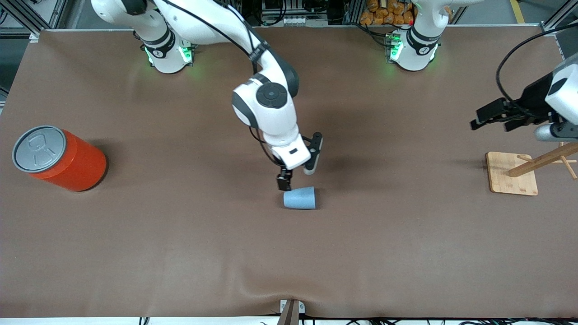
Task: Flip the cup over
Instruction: 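Lay the blue cup on its side and open the right gripper, then retract the right gripper while the left gripper reaches the cup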
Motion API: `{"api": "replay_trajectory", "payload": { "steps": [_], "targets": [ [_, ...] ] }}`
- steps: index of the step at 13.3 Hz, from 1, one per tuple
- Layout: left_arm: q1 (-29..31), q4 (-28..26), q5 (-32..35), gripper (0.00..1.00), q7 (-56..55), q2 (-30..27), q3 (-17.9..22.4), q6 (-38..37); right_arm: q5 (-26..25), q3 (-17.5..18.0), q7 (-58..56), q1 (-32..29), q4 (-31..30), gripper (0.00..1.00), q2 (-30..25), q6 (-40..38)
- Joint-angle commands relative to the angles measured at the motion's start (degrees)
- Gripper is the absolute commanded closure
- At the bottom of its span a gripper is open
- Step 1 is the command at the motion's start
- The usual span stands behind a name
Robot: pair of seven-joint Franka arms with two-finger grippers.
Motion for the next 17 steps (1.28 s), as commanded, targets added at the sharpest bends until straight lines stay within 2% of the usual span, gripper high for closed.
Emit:
{"api": "replay_trajectory", "payload": {
  "steps": [1,4,6,8,12,14,17],
  "targets": [
    [0.4,1.3,-10.0,0.00,2.1,5.8,-0.1,0.3,-0.1,0.9,6.3,-6.1,-1.6,0.00,-5.3,-5.4],
    [0.3,1.6,-15.6,0.00,10.0,12.4,-0.1,3.4,-0.1,0.9,7.9,-14.4,-1.7,0.00,-9.8,-15.0],
    [0.3,1.6,-23.2,0.00,15.6,16.8,-0.1,5.8,-0.1,0.9,8.1,-19.6,-2.3,0.00,-13.1,-19.4],
    [-0.5,1.5,-29.9,0.00,19.0,20.7,-0.3,7.7,0.0,0.9,8.2,-25.2,-4.0,0.00,-16.0,-21.4],
    [-4.5,1.4,-36.9,0.00,24.1,27.1,-0.4,13.7,0.5,1.5,8.2,-36.7,-4.1,0.00,-19.4,-25.4],
    [-5.8,1.4,-44.1,0.00,28.7,31.1,-0.5,14.8,1.7,1.5,9.1,-39.3,-4.2,0.00,-22.7,-31.0],
    [-9.1,1.4,-53.9,0.00,34.6,36.2,-0.4,16.5,1.7,1.4,17.2,-40.3,-4.5,0.00,-27.6,-39.4]
  ]
}}
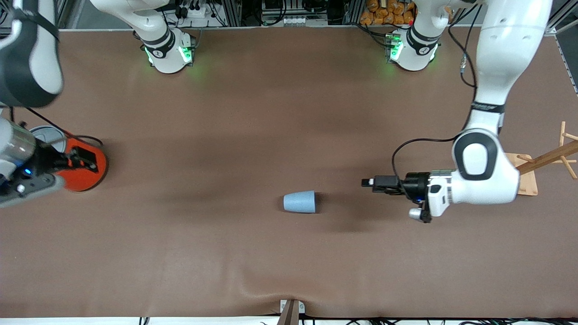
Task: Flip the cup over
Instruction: 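Retract the right gripper while the left gripper reaches the cup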
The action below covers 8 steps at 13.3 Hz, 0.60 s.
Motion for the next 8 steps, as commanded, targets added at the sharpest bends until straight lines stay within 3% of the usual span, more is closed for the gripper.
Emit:
{"api": "replay_trajectory", "payload": {
  "steps": [1,4,8],
  "targets": [
    [-2.7,1.3,-6.1,0.00,4.7,3.9,0.2,3.1,0.7,1.5,8.0,-1.0,-4.5,0.00,-6.9,-3.9],
    [-6.3,1.4,-11.0,0.00,6.4,6.3,0.3,5.1,0.7,1.6,12.1,-2.0,-11.8,0.00,-13.8,-3.9],
    [-7.5,2.4,-13.4,0.00,8.1,9.4,0.2,8.6,0.7,1.3,18.9,-3.0,-11.0,0.00,-14.0,-6.6]
  ]
}}
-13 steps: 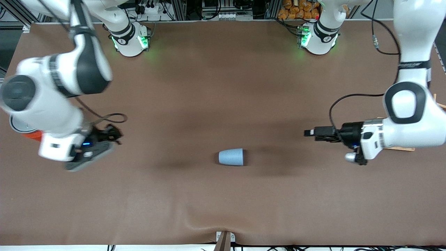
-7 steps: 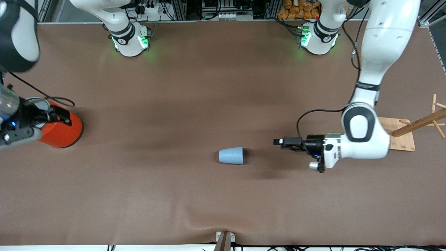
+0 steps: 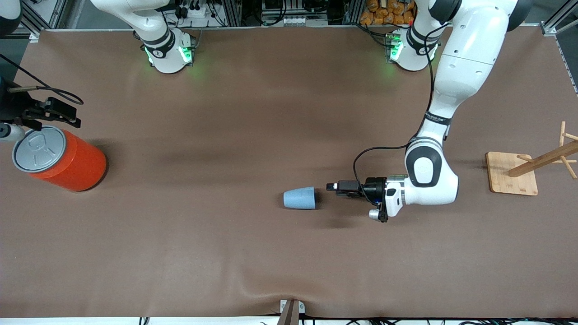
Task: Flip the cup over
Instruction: 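Retract the right gripper while the left gripper reaches the cup, then grasp the lying blue cup with the left gripper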
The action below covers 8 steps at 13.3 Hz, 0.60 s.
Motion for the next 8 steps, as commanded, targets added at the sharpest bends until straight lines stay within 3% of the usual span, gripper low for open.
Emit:
{"api": "replay_trajectory", "payload": {
  "steps": [1,5,8],
  "targets": [
    [-0.8,2.8,-4.1,0.00,4.6,3.8,0.2,0.8,0.2,1.0,4.9,-1.3,-1.1,0.00,-1.4,-0.6],
    [-3.9,4.6,-12.0,0.00,6.8,6.2,0.2,0.9,0.2,2.3,4.3,-5.5,-1.4,0.00,-1.3,-0.3],
    [-5.5,4.3,-13.6,0.00,6.9,6.4,0.3,2.3,0.2,3.2,4.2,-7.4,-1.2,0.00,-1.2,-0.6]
  ]
}}
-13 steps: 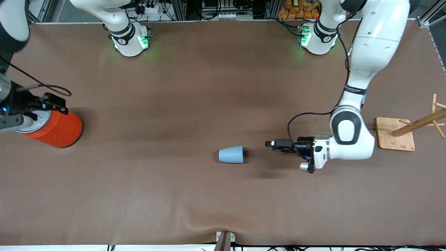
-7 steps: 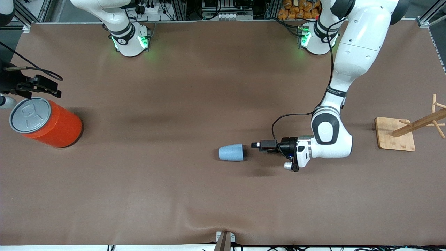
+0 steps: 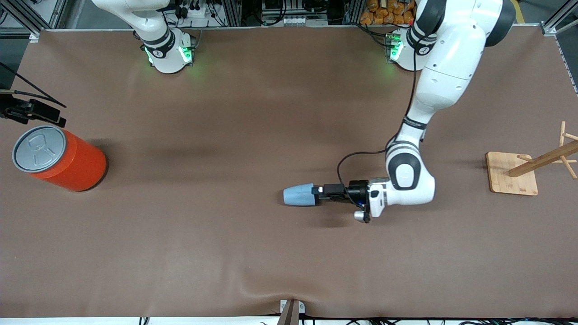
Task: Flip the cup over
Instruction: 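Grasp the lying blue cup with the left gripper, then lift the blue cup and rotate it upright with the left gripper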
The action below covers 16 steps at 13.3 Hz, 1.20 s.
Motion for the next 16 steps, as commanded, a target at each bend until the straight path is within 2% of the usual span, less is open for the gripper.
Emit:
{"api": "replay_trajectory", "payload": {
  "steps": [1,9,10,11,13,14,16],
  "targets": [
    [-0.3,0.8,-1.2,0.00,1.1,0.6,0.4,0.8,0.3,2.0,0.9,-2.2,-1.1,0.00,-0.9,0.0],
    [-2.0,0.6,-1.2,0.00,2.2,2.5,0.4,0.3,0.8,2.8,1.7,-1.5,-0.4,0.00,-1.2,-0.3],
    [-2.8,0.6,-1.3,0.07,2.1,2.4,0.4,0.5,0.6,3.2,1.5,-1.5,-0.2,0.00,-1.2,-1.0],
    [-3.1,0.6,-1.4,0.18,2.1,2.3,0.4,0.6,-0.2,3.5,1.2,-1.5,0.8,0.00,-0.9,-1.3],
    [-2.7,0.7,-1.0,0.88,2.0,2.0,0.4,0.6,-0.5,3.5,0.7,-1.8,1.6,0.00,-0.9,-3.9],
    [-2.3,0.7,-0.8,1.00,1.9,1.7,0.5,0.5,-0.5,3.5,0.7,-1.7,2.4,0.00,-1.1,-4.5],
    [-1.6,0.6,0.6,1.00,2.0,1.6,0.9,0.1,-0.7,3.7,0.8,-1.6,3.2,0.00,-1.2,-5.5]
  ]
}}
